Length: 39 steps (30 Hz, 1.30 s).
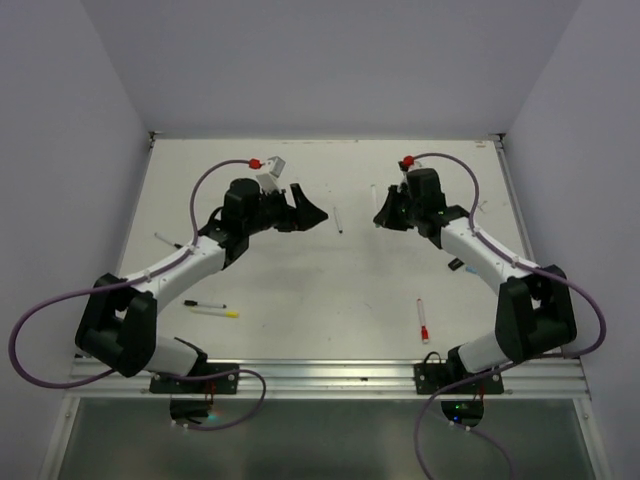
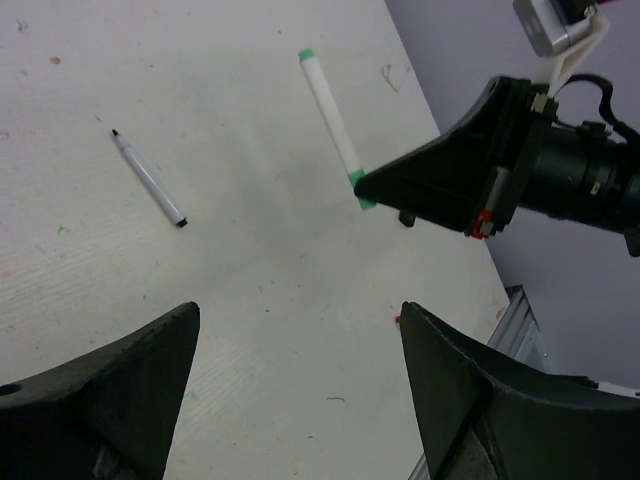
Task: Open the pen caps
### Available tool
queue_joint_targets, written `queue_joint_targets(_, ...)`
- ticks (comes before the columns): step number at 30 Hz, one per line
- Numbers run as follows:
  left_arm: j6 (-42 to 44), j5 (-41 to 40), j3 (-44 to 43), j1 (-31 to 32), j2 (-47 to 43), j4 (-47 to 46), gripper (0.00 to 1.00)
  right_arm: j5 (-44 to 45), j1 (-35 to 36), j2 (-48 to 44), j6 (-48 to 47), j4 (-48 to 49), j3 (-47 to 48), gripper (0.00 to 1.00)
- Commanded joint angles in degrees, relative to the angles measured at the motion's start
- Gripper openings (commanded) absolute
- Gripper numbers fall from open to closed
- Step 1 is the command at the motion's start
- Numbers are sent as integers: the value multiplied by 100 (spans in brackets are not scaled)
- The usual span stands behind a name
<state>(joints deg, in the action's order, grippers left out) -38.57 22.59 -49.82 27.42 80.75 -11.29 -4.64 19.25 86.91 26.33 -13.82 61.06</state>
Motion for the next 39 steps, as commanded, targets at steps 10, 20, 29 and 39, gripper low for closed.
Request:
queue_joint_targets(10,-960,932,-80,53,871,-1244,84,-2234,483,-957,-673,943,-1105,0)
queue_joint_targets(20,-1100,931,-265,194,1276,-1393,84,-2348,791,-931,-559,1127,-1070,0)
queue_joint_targets(29,-1223,1019,-493,194,1645,-1578,68,-2401,1029,-738,-602,1189,-982,0)
queue_joint_targets(39,-1267,1055,-432,202,1690,-1666,0,-2445,1073,-404,-673,1057,-859,34)
